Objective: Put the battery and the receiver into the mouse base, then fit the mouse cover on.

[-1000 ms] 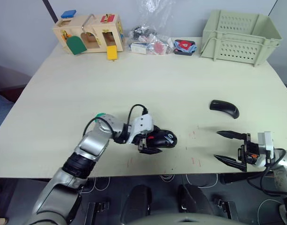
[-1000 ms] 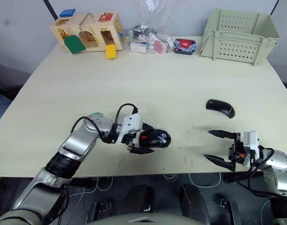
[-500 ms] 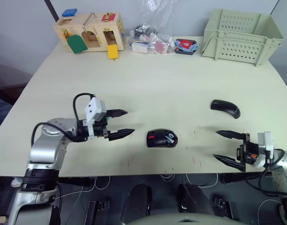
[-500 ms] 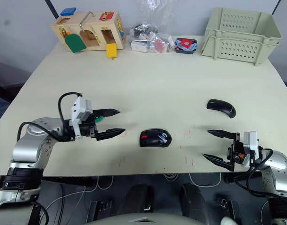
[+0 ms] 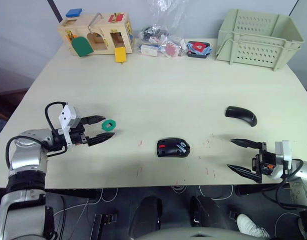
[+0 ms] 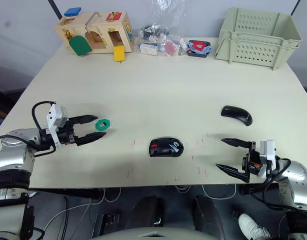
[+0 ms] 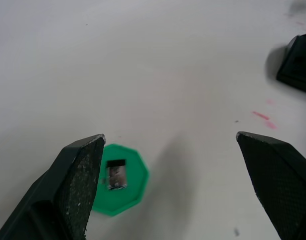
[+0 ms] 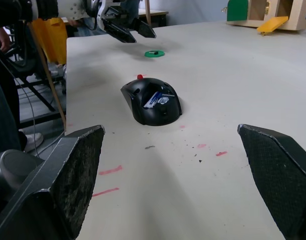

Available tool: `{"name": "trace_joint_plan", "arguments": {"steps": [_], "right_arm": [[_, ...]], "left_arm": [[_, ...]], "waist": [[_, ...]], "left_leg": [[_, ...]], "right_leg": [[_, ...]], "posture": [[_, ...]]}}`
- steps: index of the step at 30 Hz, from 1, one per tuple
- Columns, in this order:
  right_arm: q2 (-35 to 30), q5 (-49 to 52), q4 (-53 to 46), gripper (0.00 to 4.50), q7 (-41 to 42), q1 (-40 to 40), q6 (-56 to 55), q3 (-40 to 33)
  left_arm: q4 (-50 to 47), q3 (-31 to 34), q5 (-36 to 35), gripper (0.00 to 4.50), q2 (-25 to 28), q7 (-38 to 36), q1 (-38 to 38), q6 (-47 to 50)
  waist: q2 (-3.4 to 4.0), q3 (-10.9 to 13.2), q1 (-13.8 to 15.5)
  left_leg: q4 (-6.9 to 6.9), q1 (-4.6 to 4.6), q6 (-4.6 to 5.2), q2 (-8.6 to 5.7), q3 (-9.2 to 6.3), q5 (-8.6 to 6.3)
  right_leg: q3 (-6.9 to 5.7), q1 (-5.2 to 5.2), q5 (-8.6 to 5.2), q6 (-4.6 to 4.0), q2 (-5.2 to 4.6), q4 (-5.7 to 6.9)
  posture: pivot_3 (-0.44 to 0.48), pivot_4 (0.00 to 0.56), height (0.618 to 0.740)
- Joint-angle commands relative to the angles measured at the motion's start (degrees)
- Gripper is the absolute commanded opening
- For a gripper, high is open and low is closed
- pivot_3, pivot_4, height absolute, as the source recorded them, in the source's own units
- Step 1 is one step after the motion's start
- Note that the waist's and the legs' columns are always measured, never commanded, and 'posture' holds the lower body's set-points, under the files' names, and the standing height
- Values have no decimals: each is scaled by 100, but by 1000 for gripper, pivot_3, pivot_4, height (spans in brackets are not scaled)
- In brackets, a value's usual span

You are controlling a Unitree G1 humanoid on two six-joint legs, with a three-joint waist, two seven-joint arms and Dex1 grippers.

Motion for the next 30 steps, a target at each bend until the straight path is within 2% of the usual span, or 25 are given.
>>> {"name": "trace_joint_plan", "arguments": {"steps": [1, 2, 3, 5, 8, 30], "right_arm": [[28, 48, -110, 4500, -9, -81, -102, -79], [35, 40, -106, 4500, -17, -93, -108, -74], [41, 36, -101, 4500, -21, -102, -111, -74], [51, 25, -94, 4500, -25, -115, -120, -76], [64, 7, -103, 4500, -38, -113, -136, -79], [98, -22, -149, 4500, -78, -85, -204, -73]], "left_arm": [[596, -6, 166, 4475, 107, -75, -392, -369], [728, -18, 203, 4096, 97, -105, -471, -443], [824, -25, 228, 3936, 87, -139, -526, -501], [989, -25, 270, 3213, 62, -164, -612, -615], [1215, -38, 367, 1718, 46, -117, -709, -841], [2191, -275, 867, 1718, -113, -153, -1204, -1506]], "waist": [[-2, 1, 0], [-3, 1, -2], [-3, 1, -3], [-3, 1, -4], [-3, 1, -5], [-5, 2, -4]], "left_leg": [[1, 0, 0, 0, 2, 0], [1, 0, 0, 0, 3, 0], [1, 0, 0, 0, 3, 0], [1, -1, 0, 0, 5, 0], [1, -1, 0, 1, 5, 0], [3, -1, 0, 1, 5, 0]], "right_leg": [[0, 0, 0, 0, 0, 2], [-1, 0, 0, 0, 0, 4], [-2, 0, 0, 1, 1, 6], [-1, 0, 8, 14, 1, 6], [-1, -1, 13, 23, 0, 6], [-2, -1, 14, 24, 1, 10]], "posture": [[0, 150, 740], [0, 150, 740], [0, 150, 740], [0, 150, 740], [0, 150, 740], [0, 150, 740]]}}
